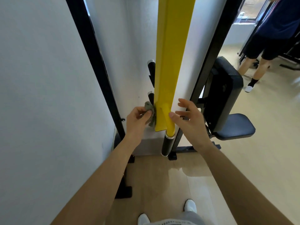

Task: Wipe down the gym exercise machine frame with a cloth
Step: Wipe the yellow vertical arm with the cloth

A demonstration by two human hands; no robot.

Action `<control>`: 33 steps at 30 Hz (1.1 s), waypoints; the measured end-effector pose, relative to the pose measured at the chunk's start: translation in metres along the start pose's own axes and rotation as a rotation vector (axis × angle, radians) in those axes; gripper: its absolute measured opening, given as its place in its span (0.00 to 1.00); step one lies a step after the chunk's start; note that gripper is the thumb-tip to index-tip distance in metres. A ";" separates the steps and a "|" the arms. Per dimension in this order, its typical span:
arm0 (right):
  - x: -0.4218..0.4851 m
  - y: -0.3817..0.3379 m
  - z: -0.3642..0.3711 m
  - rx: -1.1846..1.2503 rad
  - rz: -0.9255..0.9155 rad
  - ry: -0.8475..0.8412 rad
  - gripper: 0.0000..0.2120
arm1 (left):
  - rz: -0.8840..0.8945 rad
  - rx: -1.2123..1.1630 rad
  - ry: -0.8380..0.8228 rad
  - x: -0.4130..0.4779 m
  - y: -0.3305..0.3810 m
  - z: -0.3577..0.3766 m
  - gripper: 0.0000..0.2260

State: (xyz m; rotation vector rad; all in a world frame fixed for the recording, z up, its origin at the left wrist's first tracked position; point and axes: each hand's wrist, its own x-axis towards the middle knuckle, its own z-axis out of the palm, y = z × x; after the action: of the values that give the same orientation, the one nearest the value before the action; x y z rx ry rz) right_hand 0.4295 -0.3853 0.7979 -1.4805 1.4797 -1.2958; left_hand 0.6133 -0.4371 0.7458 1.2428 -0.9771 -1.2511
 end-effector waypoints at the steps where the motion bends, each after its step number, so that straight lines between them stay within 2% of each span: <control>1: 0.008 -0.006 -0.001 0.007 -0.020 -0.003 0.30 | 0.011 -0.017 -0.017 0.002 0.009 0.002 0.03; 8: 0.057 -0.057 0.001 0.057 -0.199 -0.027 0.22 | 0.117 -0.069 -0.136 0.010 0.066 0.006 0.03; 14: 0.069 -0.083 -0.007 0.153 -0.287 -0.024 0.23 | 0.201 -0.068 -0.168 0.010 0.126 0.014 0.06; 18: 0.079 -0.092 -0.014 0.175 -0.321 -0.043 0.23 | 0.298 -0.047 -0.178 0.007 0.163 0.021 0.12; 22: 0.080 -0.089 -0.015 0.190 -0.324 -0.063 0.23 | 0.411 -0.071 -0.150 0.005 0.195 0.028 0.11; 25: 0.080 -0.091 -0.015 0.183 -0.331 -0.060 0.22 | 0.471 -0.054 -0.125 0.004 0.205 0.031 0.05; 33: 0.081 -0.098 -0.026 0.103 -0.329 -0.085 0.21 | 0.287 0.019 -0.113 -0.011 0.177 0.028 0.02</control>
State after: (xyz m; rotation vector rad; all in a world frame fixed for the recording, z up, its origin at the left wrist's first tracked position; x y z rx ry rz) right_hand 0.4250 -0.4460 0.9122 -1.7374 1.1298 -1.4550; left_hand 0.6079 -0.4463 0.9247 1.0128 -1.2058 -1.0956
